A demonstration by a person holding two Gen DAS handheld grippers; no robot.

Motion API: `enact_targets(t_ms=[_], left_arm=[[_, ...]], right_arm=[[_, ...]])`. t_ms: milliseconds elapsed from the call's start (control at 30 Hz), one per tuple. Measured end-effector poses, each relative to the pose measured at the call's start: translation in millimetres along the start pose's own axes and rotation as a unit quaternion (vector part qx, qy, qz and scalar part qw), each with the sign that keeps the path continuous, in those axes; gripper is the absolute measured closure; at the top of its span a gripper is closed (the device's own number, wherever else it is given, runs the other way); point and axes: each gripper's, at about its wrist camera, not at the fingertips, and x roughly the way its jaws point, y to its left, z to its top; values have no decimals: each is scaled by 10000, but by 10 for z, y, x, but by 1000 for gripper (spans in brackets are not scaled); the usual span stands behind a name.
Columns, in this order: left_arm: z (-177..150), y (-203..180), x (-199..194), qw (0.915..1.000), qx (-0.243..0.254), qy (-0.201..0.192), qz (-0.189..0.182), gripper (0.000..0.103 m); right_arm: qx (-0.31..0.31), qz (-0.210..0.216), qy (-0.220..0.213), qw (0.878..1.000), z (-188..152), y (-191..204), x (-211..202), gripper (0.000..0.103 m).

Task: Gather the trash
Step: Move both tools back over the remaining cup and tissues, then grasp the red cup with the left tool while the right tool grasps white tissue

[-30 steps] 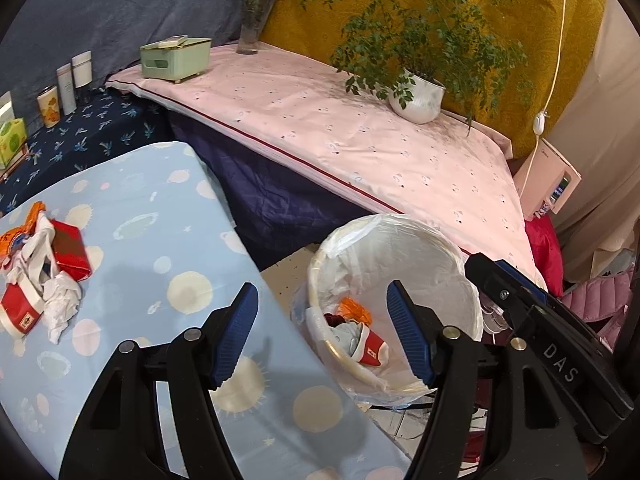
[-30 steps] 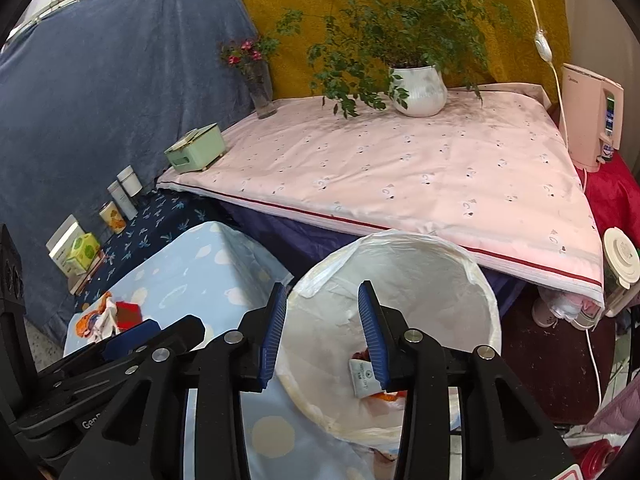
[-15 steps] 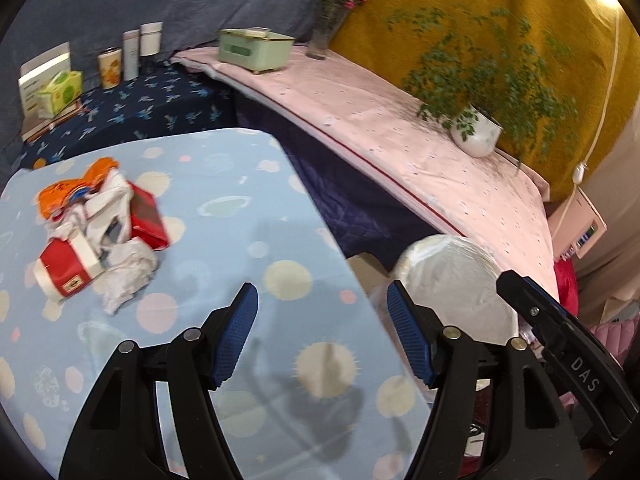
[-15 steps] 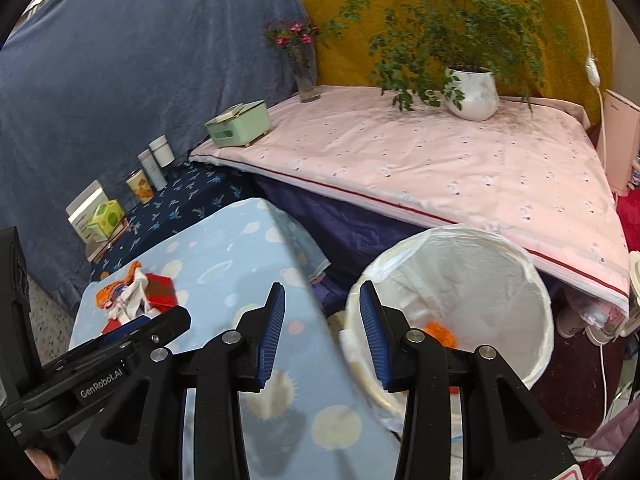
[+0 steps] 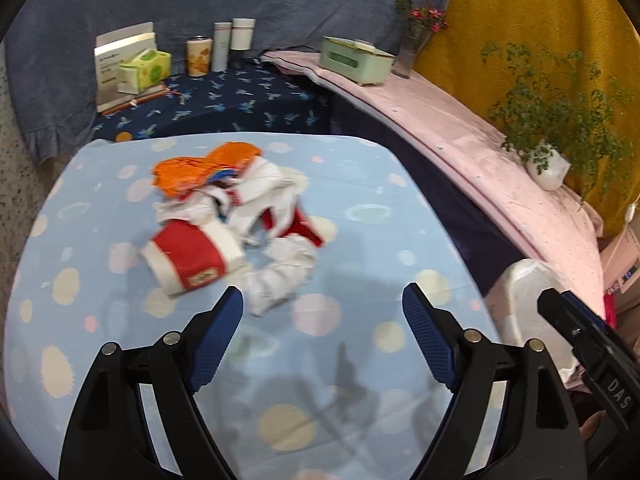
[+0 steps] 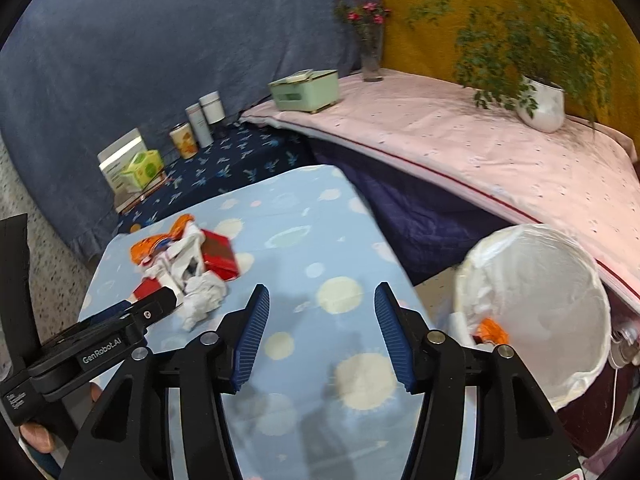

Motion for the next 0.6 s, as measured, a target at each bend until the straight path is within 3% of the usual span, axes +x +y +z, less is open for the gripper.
enact_targets(t_ms=[133, 300, 600], left_arm=[[-17, 340, 13, 9996, -15, -52, 294, 14], [-8, 698, 101, 9985, 46, -11, 548, 12], [16, 1139, 474, 9973, 353, 199, 608, 11]], right_arm=[[-100, 156, 161, 9997, -46, 270, 153, 47], [-274, 273, 330, 9987, -112, 625, 376, 45], [-290, 436, 729, 9960, -181, 1024, 897, 45]])
